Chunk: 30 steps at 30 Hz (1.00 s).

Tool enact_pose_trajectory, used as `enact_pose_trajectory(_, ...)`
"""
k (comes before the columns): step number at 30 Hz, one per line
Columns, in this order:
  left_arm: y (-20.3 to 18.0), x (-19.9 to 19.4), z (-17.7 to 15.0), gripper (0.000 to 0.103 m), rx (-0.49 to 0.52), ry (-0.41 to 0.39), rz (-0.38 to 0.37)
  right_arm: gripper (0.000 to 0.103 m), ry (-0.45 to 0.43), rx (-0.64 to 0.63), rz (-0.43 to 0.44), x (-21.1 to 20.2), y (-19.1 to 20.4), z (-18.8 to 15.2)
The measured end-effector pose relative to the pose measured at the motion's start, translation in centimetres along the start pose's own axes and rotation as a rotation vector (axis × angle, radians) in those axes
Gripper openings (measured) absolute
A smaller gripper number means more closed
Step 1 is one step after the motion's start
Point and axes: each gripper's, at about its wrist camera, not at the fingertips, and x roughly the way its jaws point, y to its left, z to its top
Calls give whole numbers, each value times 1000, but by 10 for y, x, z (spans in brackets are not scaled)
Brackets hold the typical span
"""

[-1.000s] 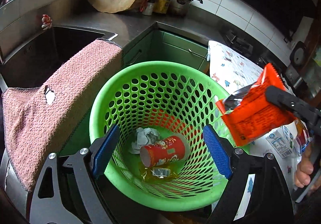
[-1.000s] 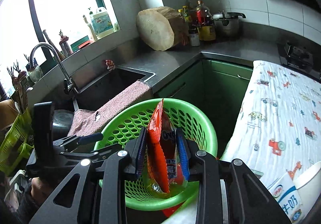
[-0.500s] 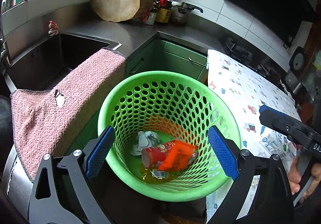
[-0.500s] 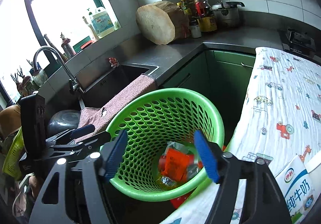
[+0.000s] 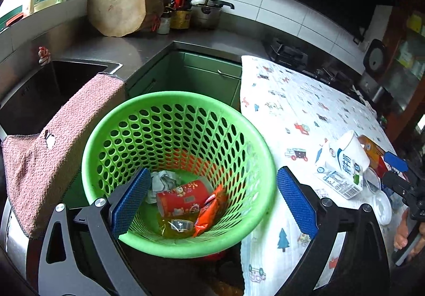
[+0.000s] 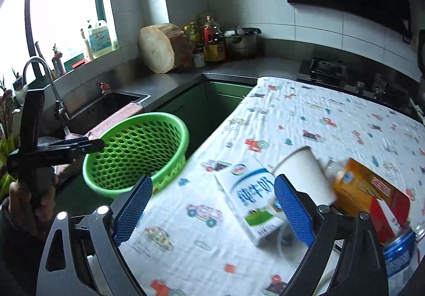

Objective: Collect trash
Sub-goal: 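Grasp the white milk carton with left tool while right tool grasps clear plastic cup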

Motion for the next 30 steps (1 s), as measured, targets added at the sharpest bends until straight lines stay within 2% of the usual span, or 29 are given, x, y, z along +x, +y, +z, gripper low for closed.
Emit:
enact_pose_trajectory(5, -23, 6, 0, 96, 17, 22, -39, 90, 43, 33, -70, -9, -41, -27)
enact_pose_trajectory(9, -47, 11, -2, 96, 41, 44, -54, 90, 80, 49, -75, -4, -60, -43)
enact_pose_trajectory(14, -75, 21, -4, 96, 36, 88, -88, 90, 108, 19, -63, 7, -65, -49)
enact_pose_trajectory(19, -99, 39, -6, 96, -13, 155, -130, 90, 125, -17, -54, 19, -62, -48)
enact_pose_trajectory(30, -150, 73, -9, 96, -107, 257, -170, 68, 136, -21, -32, 30, -67, -48)
